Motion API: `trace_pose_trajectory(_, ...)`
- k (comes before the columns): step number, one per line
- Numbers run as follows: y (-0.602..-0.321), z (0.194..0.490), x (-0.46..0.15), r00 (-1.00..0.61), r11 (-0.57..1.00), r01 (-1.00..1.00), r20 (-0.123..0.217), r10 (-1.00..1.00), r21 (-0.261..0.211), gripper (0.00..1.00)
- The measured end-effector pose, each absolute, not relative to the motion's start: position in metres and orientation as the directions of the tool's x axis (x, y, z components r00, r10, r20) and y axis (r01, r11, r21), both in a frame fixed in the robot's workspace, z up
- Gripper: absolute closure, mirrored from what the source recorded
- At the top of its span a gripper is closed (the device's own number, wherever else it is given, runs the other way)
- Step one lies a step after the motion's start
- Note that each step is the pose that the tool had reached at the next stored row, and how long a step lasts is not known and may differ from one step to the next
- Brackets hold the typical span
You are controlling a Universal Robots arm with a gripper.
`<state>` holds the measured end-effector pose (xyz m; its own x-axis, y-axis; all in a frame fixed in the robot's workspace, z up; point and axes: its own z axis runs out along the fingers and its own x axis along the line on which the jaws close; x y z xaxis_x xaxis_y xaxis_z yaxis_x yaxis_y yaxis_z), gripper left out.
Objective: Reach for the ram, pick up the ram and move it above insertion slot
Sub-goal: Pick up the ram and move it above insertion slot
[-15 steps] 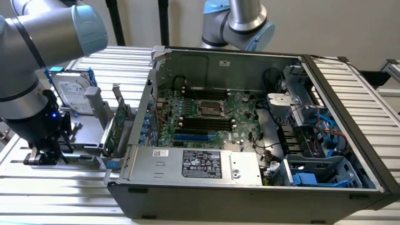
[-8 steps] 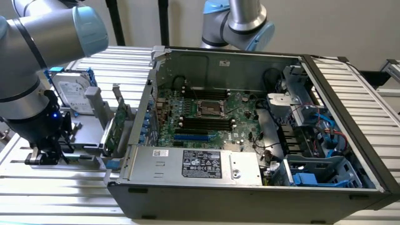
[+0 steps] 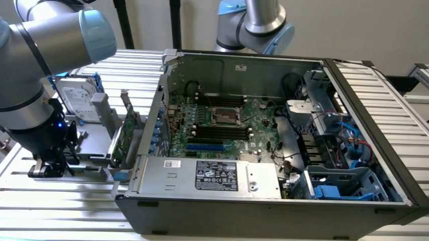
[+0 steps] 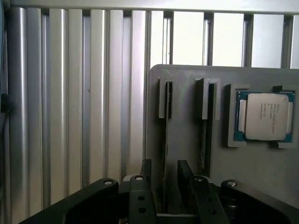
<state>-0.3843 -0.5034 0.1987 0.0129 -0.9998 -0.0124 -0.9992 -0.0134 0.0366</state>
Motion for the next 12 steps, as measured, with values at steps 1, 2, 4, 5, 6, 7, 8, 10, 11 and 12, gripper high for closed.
trace_pose_trajectory(1,-0.5033,0.1984,-0.3843,0.013,-0.014,-0.999,-0.013,-1.000,0.036,0.66)
trace_pose_trajectory(2,-0.5033,0.1982,-0.3843,0.014,-0.014,-0.999,-0.013,-1.000,0.037,0.66)
trace_pose_trajectory(4,-0.5033,0.1978,-0.3844,0.014,-0.014,-0.999,-0.013,-1.000,0.037,0.73)
trace_pose_trajectory(5,-0.5033,0.1976,-0.3844,0.014,-0.015,-0.999,-0.013,-1.000,0.037,0.78)
trace_pose_trajectory(6,-0.5033,0.1976,-0.3844,0.014,-0.015,-0.999,-0.012,-1.000,0.037,0.84)
trace_pose_trajectory(7,-0.5033,0.1975,-0.3844,0.014,-0.015,-0.999,-0.012,-1.000,0.037,0.87)
trace_pose_trajectory(8,-0.5033,0.1975,-0.3844,0.014,-0.015,-0.999,-0.012,-1.000,0.037,0.87)
trace_pose_trajectory(10,-0.5032,0.1974,-0.3844,0.014,-0.015,-0.999,-0.013,-1.000,0.037,0.87)
trace_pose_trajectory(11,-0.5032,0.1974,-0.3844,0.014,-0.015,-0.999,-0.013,-1.000,0.036,0.87)
trace_pose_trajectory(12,-0.5033,0.1974,-0.3844,0.014,-0.015,-0.999,-0.013,-1.000,0.036,0.87)
